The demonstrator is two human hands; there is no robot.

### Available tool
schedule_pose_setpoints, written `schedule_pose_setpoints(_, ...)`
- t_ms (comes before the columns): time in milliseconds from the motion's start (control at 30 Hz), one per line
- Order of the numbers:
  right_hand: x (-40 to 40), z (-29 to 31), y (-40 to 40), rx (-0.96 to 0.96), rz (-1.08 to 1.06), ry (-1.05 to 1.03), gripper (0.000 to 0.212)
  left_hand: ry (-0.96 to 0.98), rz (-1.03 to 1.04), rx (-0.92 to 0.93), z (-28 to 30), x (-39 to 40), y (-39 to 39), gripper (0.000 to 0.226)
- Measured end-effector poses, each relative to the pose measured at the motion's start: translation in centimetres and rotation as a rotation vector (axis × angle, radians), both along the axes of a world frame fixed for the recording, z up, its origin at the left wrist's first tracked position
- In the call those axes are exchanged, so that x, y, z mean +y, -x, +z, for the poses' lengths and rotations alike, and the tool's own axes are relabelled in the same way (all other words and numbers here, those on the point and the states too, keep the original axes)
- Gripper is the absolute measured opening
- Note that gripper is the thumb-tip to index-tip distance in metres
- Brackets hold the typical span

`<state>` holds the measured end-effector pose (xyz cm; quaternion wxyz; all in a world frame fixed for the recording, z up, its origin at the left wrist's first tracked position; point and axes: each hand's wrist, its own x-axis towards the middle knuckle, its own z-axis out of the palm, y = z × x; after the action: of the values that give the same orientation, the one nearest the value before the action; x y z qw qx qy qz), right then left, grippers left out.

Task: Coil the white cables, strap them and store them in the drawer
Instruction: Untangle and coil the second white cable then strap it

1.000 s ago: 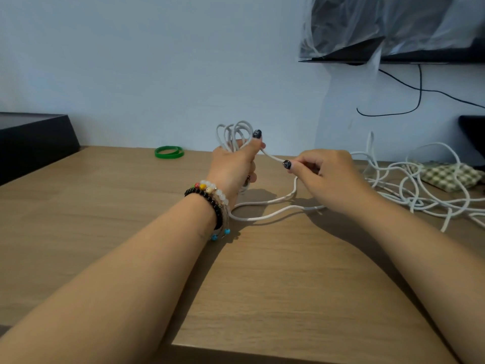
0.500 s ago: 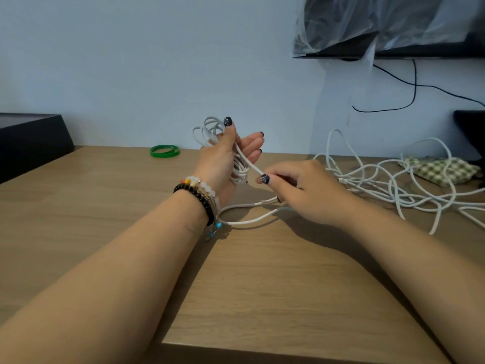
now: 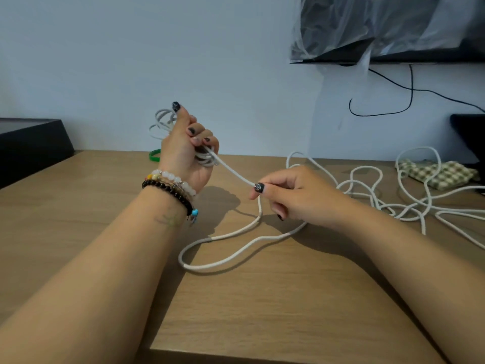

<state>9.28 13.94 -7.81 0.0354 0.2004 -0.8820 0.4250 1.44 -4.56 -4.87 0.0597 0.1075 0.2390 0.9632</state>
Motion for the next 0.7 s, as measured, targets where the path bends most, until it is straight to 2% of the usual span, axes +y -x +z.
schedule_pose_setpoints(67,0.2,0.2,-0.2,-0.159,0.079,0.068,0.025,-0.086,-0.158,0.035,0.0,0.1,-0.3,0.044)
schedule_pose_setpoints(133,0.3,0.2,-0.4,-0.256,0.143,0.025,0.023,-0.119,-0.379,0.089,-0.2,0.7,-0.9,0.044)
schedule_pose_setpoints(233,0.1,0.0,-0.2,-0.219,0.078,-0.103,0.019,0.025,-0.594,0.154,-0.8,1.7,-2.0,0.035)
schedule_pose_setpoints(333,0.1,-0.5,0.5,-0.131,-0.075,-0.141,0.016,0.286,-0.535,0.163,-0.8,2.5,-2.7,0.039)
schedule_pose_setpoints(467,0.3,-0.6,0.9,-0.05,-0.239,-0.021,0.015,0.667,-0.23,0.241,-1.2,3.3,-2.6,0.039)
schedule_pose_setpoints(567,0.6,-0.2,1.0,-0.018,-0.319,0.05,0.017,0.808,-0.178,0.285,-1.6,3.4,-2.4,0.034)
schedule_pose_setpoints(700,0.5,-0.3,1.0,-0.009,-0.332,0.041,0.016,0.881,-0.197,0.298,-1.7,3.3,-2.5,0.035)
